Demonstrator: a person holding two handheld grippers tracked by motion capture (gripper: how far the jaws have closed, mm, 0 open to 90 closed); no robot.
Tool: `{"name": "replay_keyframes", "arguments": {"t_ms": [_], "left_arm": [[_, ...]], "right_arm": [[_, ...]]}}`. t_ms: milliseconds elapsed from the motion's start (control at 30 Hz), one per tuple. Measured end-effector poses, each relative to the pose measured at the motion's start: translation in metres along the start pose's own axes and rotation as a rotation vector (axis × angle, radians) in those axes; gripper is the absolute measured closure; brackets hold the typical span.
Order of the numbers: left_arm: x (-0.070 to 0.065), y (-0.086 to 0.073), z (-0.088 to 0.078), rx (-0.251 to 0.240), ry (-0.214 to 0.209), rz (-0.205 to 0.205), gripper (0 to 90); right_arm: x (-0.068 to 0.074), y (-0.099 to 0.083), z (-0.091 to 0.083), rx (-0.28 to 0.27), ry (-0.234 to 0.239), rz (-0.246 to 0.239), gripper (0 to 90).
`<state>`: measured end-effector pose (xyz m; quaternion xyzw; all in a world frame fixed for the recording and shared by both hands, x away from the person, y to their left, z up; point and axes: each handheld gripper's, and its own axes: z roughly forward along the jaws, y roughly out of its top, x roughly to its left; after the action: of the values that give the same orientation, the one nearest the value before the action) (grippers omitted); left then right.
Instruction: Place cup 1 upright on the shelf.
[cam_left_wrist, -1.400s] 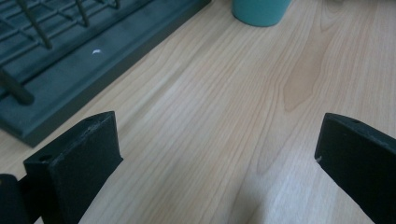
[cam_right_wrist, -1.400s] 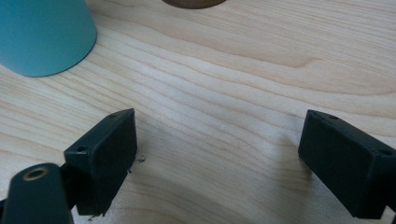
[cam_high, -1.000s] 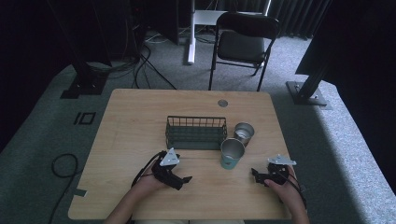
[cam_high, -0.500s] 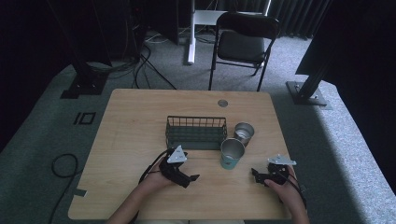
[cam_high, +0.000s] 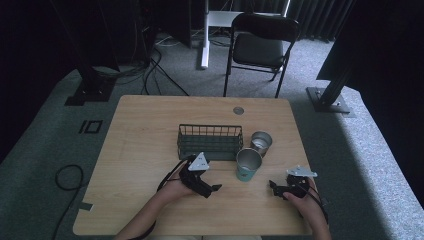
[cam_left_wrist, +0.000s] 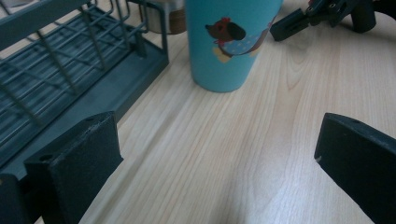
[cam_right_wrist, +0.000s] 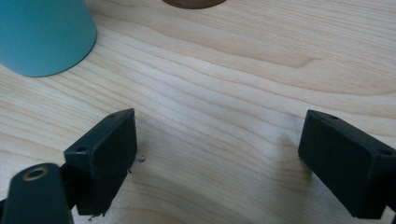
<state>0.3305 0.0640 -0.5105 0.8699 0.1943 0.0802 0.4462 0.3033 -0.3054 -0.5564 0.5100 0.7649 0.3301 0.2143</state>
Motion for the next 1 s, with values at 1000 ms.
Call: {"name": "replay_keyframes", "arguments": {"t_ms": [1000], "left_arm": [[-0.008,0.042,0.046,-0.036,-0.023,0.030,0.8]], "right_arm": [[0.000,0.000,0.000,0.000,0.000,0.000,11.2]]}}
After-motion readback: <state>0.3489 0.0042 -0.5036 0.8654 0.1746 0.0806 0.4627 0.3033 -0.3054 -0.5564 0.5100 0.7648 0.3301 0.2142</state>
